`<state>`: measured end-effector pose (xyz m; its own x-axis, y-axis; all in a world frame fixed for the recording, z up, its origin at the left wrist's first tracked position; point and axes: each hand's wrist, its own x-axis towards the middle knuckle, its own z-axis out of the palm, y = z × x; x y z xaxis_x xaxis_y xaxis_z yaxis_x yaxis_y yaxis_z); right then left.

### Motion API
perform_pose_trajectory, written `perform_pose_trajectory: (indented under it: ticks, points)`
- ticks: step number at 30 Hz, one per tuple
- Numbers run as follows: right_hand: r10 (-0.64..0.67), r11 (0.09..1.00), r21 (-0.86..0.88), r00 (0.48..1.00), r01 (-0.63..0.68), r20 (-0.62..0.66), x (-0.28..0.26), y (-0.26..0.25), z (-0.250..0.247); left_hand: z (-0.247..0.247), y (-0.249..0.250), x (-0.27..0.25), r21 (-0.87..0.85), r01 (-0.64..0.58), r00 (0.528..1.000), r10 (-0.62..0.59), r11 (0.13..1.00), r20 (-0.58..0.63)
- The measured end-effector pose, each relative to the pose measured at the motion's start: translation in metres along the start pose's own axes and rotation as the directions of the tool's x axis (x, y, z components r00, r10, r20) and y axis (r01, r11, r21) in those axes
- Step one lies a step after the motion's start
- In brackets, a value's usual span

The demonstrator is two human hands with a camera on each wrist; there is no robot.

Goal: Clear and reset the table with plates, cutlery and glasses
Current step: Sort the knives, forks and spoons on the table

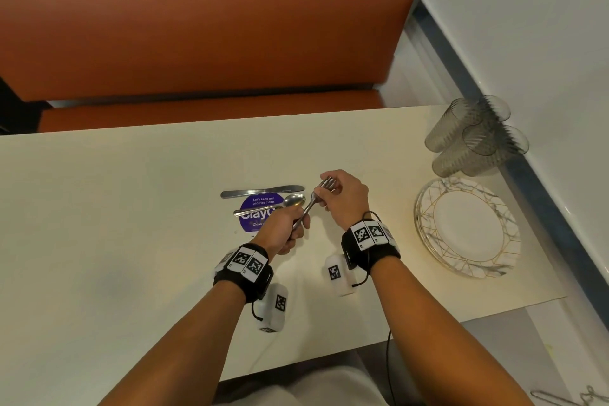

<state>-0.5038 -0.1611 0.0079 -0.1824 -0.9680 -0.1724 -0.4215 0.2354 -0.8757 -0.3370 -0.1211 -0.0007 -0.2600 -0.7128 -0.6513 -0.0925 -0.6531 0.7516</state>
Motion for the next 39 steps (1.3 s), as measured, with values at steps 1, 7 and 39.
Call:
perform_pose_trajectory:
  ticks: [1, 7, 39]
  points:
    - [0.001, 1.000, -0.020, 1.000, 0.000, 0.019, 0.001, 0.000, 0.001, -0.001, 0.000, -0.001, 0.000, 0.003, 1.000, -0.003, 1.000, -0.004]
    - [-0.017, 0.989, -0.144, 0.987, 0.040, 0.161, 0.008, -0.005, 0.003, -0.012, -0.008, 0.004, 0.105, -0.035, 0.996, 0.044, 0.994, -0.080]
    - [-0.007, 0.790, -0.535, 0.877, 0.300, 0.481, -0.007, 0.058, 0.061, -0.082, -0.068, 0.025, 0.825, -0.035, 0.802, 0.509, 0.564, -0.314]
